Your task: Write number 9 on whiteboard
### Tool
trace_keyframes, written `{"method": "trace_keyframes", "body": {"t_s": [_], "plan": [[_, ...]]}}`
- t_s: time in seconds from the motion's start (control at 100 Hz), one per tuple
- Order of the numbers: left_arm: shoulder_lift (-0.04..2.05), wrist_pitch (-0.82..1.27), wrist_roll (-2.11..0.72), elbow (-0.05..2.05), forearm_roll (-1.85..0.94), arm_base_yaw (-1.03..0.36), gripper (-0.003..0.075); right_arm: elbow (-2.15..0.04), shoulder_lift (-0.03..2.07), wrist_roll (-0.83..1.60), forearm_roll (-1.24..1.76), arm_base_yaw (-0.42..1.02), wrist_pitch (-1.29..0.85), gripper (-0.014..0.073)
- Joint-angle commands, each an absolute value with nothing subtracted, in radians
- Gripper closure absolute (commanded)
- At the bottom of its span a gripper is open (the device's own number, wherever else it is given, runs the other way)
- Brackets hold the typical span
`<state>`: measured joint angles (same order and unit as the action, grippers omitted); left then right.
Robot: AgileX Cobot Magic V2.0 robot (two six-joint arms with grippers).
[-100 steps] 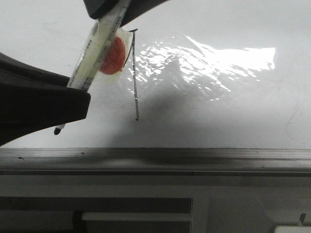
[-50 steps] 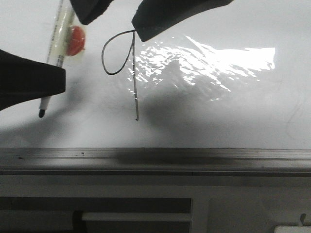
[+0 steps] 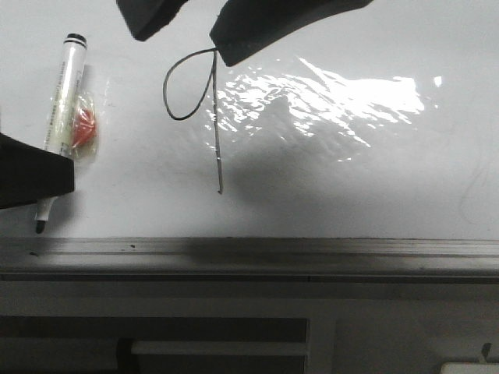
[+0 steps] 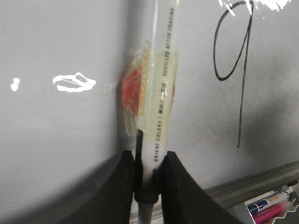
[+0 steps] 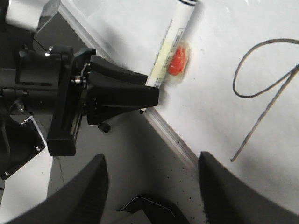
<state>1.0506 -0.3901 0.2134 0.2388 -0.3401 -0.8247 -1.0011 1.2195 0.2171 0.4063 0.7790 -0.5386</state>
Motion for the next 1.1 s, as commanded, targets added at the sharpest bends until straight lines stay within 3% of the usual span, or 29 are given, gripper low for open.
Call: {"method": "trace_keyframes", "body": {"t_s": [0.0,0.6,0.7,0.77,0.89,1.09], "plan": [[1.053,-0.485,0.223,0.269,-0.345,-0.833,0.0741,-1.030,1.198,0.226,0.411,0.778,-0.485,0.0228],[1.154,-0.483,0.231,0.303,-0.341,-0.837,0.0735,-1.030,1.198,0.226,0.411,0.778,-0.499,0.0228],[1.154,-0.482,0.231,0.303,-0.335,-0.837,0.0639,-1.030,1.198,0.226,0.411,0.778,-0.497,0.0228],[1.154,-0.482,0.231,0.303,-0.319,-0.837,0.0482,-1.030,1.198,0.226,0.411,0.778,-0.495,0.0228],[1.154,-0.482,0.231,0.303,-0.318,-0.837,0.0321,-1.030,1.198,0.226,0.401,0.778,-0.485,0.0228],[1.124,-0.473,0.231,0.303,-0.312,-0.837,0.0278,-1.030,1.187,0.226,0.374,0.778,-0.453,0.0265]]}}
